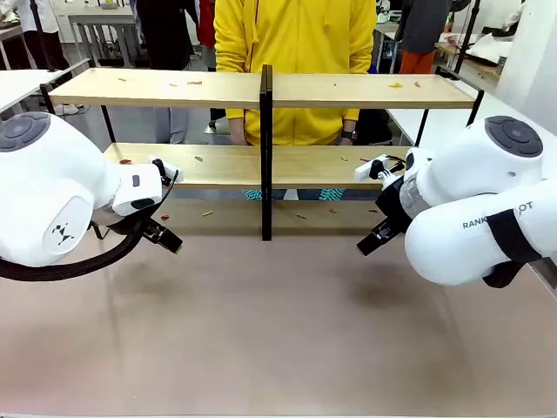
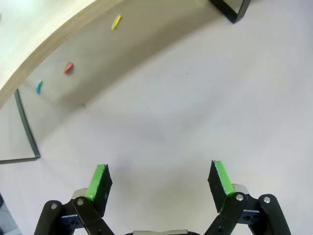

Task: Clean the shelves.
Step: Pick up the Duster when the human hands it over.

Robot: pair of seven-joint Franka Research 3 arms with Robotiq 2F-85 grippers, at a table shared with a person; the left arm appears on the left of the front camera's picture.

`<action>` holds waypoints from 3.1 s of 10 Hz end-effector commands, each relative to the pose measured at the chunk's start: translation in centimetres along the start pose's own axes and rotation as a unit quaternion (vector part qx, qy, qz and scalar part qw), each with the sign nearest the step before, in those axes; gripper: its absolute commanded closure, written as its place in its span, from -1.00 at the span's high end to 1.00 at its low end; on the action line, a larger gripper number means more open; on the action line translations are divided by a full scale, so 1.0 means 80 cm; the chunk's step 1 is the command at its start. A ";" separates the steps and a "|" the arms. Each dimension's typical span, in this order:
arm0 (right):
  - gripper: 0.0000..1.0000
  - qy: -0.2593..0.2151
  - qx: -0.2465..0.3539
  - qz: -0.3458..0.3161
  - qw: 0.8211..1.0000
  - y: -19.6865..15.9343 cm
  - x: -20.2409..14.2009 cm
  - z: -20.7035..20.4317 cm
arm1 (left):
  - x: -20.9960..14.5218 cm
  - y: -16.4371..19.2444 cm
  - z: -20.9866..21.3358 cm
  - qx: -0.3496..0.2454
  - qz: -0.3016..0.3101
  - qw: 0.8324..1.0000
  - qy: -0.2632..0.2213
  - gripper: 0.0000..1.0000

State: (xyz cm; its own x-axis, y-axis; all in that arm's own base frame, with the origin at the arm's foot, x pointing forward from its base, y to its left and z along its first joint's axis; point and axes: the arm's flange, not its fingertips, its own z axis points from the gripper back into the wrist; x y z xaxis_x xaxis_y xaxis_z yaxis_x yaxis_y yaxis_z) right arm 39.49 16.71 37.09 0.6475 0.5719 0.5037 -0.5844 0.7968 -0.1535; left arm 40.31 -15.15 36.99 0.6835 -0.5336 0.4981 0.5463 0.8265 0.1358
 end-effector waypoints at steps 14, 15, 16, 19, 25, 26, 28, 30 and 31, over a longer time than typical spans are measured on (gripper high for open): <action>1.00 0.000 0.000 0.000 1.000 0.000 0.000 0.000 | 0.000 0.000 0.000 0.000 0.000 1.000 0.000 1.00; 1.00 0.000 0.000 0.000 1.000 0.000 0.000 0.000 | 0.000 0.000 0.000 0.000 0.000 1.000 0.000 1.00; 1.00 0.000 0.000 0.000 1.000 0.000 0.000 0.000 | 0.000 0.000 0.000 0.000 0.000 1.000 0.000 1.00; 1.00 0.000 0.000 0.000 1.000 0.000 0.000 0.000 | 0.000 0.000 0.000 0.000 0.000 1.000 0.000 1.00; 1.00 0.000 0.000 0.000 1.000 0.000 0.000 0.000 | 0.000 0.000 0.000 0.000 0.000 1.000 0.000 1.00; 1.00 0.000 0.000 0.000 1.000 0.000 0.000 0.000 | 0.000 0.000 0.000 0.000 0.000 1.000 0.000 1.00; 1.00 -0.011 0.004 0.001 1.000 -0.010 0.000 0.037 | -0.012 0.013 0.046 -0.024 -0.017 0.999 -0.029 1.00; 1.00 -0.056 0.036 -0.005 0.998 -0.034 -0.021 0.132 | -0.053 0.047 0.162 -0.099 -0.048 0.987 -0.116 1.00; 1.00 -0.073 0.053 -0.010 0.996 -0.039 -0.031 0.162 | -0.071 0.054 0.202 -0.100 -0.038 0.984 -0.146 1.00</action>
State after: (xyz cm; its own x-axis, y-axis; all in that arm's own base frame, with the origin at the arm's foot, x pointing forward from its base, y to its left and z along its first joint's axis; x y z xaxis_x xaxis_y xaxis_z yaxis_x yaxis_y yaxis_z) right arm 37.62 14.12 46.04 0.6115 0.5151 0.6006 -0.5874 0.8041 -0.0916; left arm 38.13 -11.68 48.37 0.5207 -0.5106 0.6842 0.6640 0.7459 0.0513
